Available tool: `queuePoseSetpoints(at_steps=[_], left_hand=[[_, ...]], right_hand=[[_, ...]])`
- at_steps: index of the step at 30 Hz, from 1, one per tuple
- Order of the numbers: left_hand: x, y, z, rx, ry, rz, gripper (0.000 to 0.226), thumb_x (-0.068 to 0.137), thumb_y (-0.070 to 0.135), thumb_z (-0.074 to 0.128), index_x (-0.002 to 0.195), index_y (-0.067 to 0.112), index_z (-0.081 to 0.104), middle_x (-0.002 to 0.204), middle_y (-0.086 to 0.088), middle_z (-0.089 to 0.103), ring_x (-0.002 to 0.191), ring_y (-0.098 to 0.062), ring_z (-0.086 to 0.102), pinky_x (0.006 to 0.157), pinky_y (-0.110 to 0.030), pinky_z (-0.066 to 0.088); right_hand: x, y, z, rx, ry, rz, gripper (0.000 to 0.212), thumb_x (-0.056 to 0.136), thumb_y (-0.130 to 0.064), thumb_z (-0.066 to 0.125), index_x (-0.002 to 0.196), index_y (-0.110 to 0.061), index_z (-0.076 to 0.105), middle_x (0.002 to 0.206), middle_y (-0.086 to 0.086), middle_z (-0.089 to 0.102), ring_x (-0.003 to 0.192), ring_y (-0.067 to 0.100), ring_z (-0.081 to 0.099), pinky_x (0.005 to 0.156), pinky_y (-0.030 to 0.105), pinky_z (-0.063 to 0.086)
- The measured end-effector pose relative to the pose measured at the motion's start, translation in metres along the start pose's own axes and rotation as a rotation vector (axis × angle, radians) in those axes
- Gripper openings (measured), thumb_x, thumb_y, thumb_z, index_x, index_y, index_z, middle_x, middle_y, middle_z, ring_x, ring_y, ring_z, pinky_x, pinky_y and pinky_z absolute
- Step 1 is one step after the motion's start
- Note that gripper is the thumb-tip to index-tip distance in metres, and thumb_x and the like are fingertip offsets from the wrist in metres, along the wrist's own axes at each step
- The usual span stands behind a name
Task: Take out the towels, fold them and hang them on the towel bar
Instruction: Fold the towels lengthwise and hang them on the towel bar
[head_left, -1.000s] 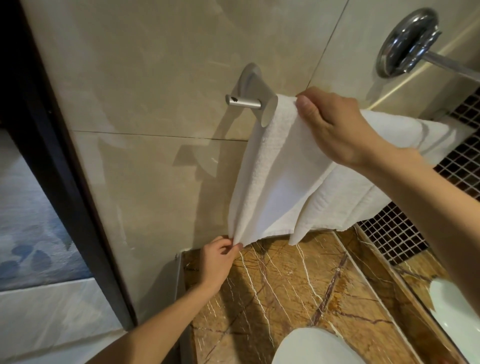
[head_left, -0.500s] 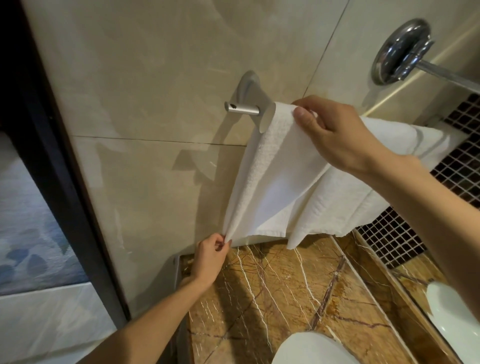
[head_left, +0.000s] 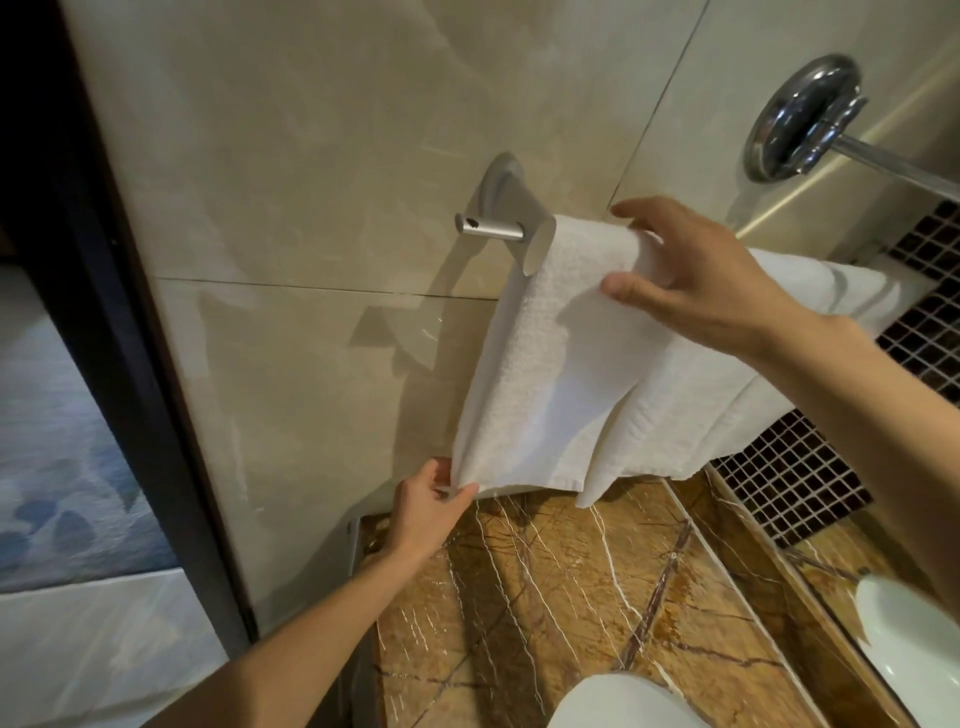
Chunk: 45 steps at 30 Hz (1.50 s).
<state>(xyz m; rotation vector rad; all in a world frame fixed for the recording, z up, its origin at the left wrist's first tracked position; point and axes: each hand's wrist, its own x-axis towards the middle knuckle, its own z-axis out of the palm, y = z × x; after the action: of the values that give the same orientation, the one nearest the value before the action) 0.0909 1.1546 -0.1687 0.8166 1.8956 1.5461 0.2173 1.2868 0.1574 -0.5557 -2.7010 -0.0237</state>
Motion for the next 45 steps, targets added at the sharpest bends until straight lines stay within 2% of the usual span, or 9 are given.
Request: queuePoseSetpoints(at_steps=[5, 13, 16, 18, 24, 32, 36, 41, 45], left_hand=[[0.003, 0.002, -0.001, 0.022, -0.004, -0.018, 0.023, 0.079, 0.038, 0.073, 0.094, 0.029, 0.058, 0.095, 0.009, 0.066, 0.076, -0.009, 0.066, 0.064, -0.027, 0.058], [0.002, 0.004, 0.006, 0.027, -0.007, -0.046, 0.026, 0.081, 0.034, 0.072, 0.097, 0.036, 0.051, 0.104, 0.013, 0.063, 0.073, 0.001, 0.063, 0.053, -0.008, 0.048], [-0.001, 0.014, 0.007, 0.033, 0.022, -0.081, 0.075, 0.078, 0.040, 0.073, 0.138, 0.020, 0.034, 0.129, 0.006, 0.053, 0.109, -0.013, 0.059, 0.084, -0.028, 0.056], [-0.004, 0.030, 0.004, 0.033, 0.081, -0.058, 0.092, 0.076, 0.043, 0.075, 0.147, 0.023, 0.020, 0.148, 0.001, 0.036, 0.129, -0.021, 0.042, 0.103, -0.040, 0.040], [-0.002, 0.099, -0.011, -0.094, 0.164, 0.185, 0.066, 0.073, 0.037, 0.078, 0.128, 0.025, 0.043, 0.122, 0.007, 0.056, 0.108, -0.012, 0.055, 0.088, -0.031, 0.047], [-0.016, 0.161, -0.026, -0.099, 0.302, 0.380, 0.050, 0.072, 0.033, 0.080, 0.107, 0.033, 0.044, 0.099, 0.011, 0.052, 0.086, -0.001, 0.051, 0.071, -0.016, 0.040], [-0.037, 0.191, -0.040, -0.062, 0.347, 0.657, 0.035, 0.073, 0.027, 0.079, 0.087, 0.033, 0.047, 0.076, 0.007, 0.047, 0.067, -0.008, 0.044, 0.061, -0.017, 0.039], [-0.050, 0.264, -0.029, 0.162, 0.167, 1.061, 0.019, 0.078, 0.021, 0.069, 0.091, 0.024, 0.055, 0.083, 0.008, 0.052, 0.077, -0.004, 0.051, 0.069, -0.010, 0.039], [-0.024, 0.319, -0.002, 0.517, -0.008, 0.974, 0.022, 0.082, 0.020, 0.067, 0.103, 0.015, 0.066, 0.103, 0.000, 0.058, 0.104, -0.018, 0.051, 0.092, -0.023, 0.039]], right_hand=[[-0.003, 0.028, -0.012, 0.034, -0.113, 0.157, 0.089, 0.064, -0.036, 0.084, 0.138, -0.025, 0.035, 0.125, 0.009, 0.056, 0.112, 0.027, 0.055, 0.091, 0.035, 0.042], [0.003, 0.045, -0.006, -0.035, -0.038, 0.137, 0.045, 0.071, -0.021, 0.082, 0.111, -0.020, 0.060, 0.101, 0.004, 0.067, 0.092, 0.024, 0.061, 0.079, 0.037, 0.047], [-0.001, 0.046, -0.006, -0.001, -0.023, 0.089, 0.050, 0.070, -0.024, 0.082, 0.115, -0.020, 0.059, 0.106, 0.002, 0.066, 0.095, 0.023, 0.060, 0.081, 0.037, 0.047], [-0.004, 0.049, -0.005, -0.023, -0.007, 0.078, 0.053, 0.070, -0.028, 0.081, 0.118, -0.020, 0.058, 0.110, 0.004, 0.064, 0.100, 0.026, 0.058, 0.087, 0.042, 0.045], [-0.013, 0.063, -0.002, -0.185, 0.015, 0.188, 0.061, 0.074, -0.040, 0.076, 0.127, -0.025, 0.051, 0.121, 0.006, 0.058, 0.113, 0.031, 0.050, 0.099, 0.039, 0.034], [-0.028, 0.060, -0.009, -0.131, 0.058, 0.215, 0.059, 0.080, -0.031, 0.073, 0.132, -0.015, 0.050, 0.126, 0.013, 0.056, 0.113, 0.035, 0.052, 0.098, 0.041, 0.039], [-0.035, 0.063, -0.010, -0.119, 0.074, 0.212, 0.062, 0.079, -0.029, 0.073, 0.135, -0.014, 0.049, 0.131, 0.012, 0.054, 0.119, 0.033, 0.050, 0.100, 0.038, 0.037], [-0.040, 0.069, -0.015, -0.067, 0.057, 0.216, 0.067, 0.080, -0.029, 0.074, 0.139, -0.018, 0.045, 0.139, 0.007, 0.049, 0.125, 0.028, 0.045, 0.103, 0.036, 0.032], [-0.042, 0.075, -0.022, -0.068, 0.043, 0.245, 0.069, 0.080, -0.027, 0.074, 0.141, -0.021, 0.043, 0.142, 0.005, 0.047, 0.130, 0.026, 0.043, 0.106, 0.035, 0.031]])
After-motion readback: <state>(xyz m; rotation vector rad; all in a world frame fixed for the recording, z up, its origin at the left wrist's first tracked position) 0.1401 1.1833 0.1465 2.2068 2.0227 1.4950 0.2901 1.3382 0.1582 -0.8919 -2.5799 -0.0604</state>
